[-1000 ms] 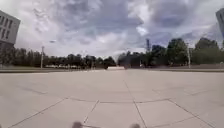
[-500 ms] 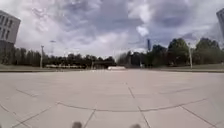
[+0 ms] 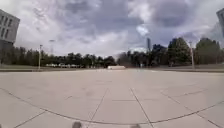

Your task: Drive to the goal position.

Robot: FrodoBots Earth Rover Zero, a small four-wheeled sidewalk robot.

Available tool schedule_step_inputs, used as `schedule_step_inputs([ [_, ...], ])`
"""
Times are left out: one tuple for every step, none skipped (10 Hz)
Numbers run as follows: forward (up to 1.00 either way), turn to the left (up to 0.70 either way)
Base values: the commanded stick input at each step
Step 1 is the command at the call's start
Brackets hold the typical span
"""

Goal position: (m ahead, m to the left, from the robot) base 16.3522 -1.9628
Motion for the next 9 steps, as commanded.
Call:
schedule_step_inputs([
  [0.70, 0.00],
  [0.70, 0.00],
  [0.70, 0.00],
  [0.70, 0.00],
  [0.70, 0.00],
  [0.70, 0.00],
  [0.70, 0.00],
  [0.70, 0.00],
  [0.70, 0.00],
])
